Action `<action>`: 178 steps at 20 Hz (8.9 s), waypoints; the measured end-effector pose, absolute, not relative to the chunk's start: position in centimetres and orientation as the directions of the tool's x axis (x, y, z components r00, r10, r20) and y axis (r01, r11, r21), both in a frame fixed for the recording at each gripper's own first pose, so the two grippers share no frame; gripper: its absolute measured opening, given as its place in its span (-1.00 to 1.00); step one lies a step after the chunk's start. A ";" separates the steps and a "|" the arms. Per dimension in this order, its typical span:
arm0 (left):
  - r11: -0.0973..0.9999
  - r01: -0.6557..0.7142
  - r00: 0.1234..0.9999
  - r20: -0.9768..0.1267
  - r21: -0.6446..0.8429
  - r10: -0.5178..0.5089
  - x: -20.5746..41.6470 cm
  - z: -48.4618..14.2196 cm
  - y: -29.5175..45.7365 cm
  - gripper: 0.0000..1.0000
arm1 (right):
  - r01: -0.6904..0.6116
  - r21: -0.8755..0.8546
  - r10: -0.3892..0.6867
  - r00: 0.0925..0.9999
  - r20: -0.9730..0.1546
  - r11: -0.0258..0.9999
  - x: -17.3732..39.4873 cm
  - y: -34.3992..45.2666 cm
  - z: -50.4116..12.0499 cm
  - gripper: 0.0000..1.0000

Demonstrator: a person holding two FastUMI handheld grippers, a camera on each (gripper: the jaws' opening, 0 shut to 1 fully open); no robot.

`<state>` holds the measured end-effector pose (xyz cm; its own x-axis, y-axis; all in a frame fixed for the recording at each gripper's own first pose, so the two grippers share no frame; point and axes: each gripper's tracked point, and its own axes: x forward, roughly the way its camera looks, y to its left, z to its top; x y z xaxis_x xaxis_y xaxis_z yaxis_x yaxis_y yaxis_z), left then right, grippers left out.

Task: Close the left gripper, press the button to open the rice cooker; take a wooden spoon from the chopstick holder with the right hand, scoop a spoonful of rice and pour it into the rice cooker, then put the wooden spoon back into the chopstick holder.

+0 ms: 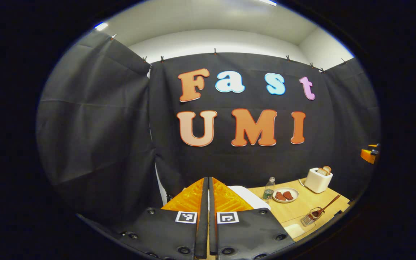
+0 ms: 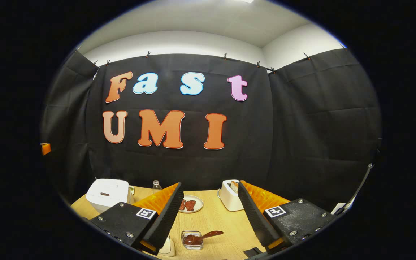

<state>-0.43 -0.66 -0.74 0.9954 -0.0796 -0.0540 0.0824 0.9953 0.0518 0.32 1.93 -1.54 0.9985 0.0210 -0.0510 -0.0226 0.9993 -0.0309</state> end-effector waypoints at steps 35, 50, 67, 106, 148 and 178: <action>0.973 0.221 0.787 -0.576 -0.072 -0.221 17.4 -26.9 -12.8 -0.90 | 0.091 -0.068 -0.103 0.971 -0.216 0.994 1.3 -4.0 -8.8 0.87; 0.978 0.190 0.963 -0.177 -0.088 -0.203 10.0 -3.8 -6.9 -0.92 | 0.021 0.069 -0.006 0.977 -0.214 0.997 2.2 -2.1 -13.8 0.88; 0.996 -0.083 0.996 -0.026 -0.030 0.082 1.8 2.1 5.1 -0.90 | 0.103 0.525 0.141 0.904 -0.404 0.845 5.7 0.4 -29.2 0.89; 0.993 -0.103 0.994 0.029 -0.051 0.105 0.1 2.4 7.0 1.00 | -0.238 0.378 0.361 0.884 -0.297 0.895 3.5 14.8 -15.0 -0.80; 0.998 -0.065 0.997 -0.048 -0.019 0.064 3.3 -0.8 7.8 1.00 | 0.312 0.883 0.478 0.752 -0.455 0.350 0.5 18.3 -33.1 -0.80; 0.990 -0.135 0.989 -0.067 -0.027 0.133 7.9 -2.2 11.4 1.00 | 0.190 0.977 0.566 0.797 -0.209 0.094 15.9 30.6 -15.5 -0.79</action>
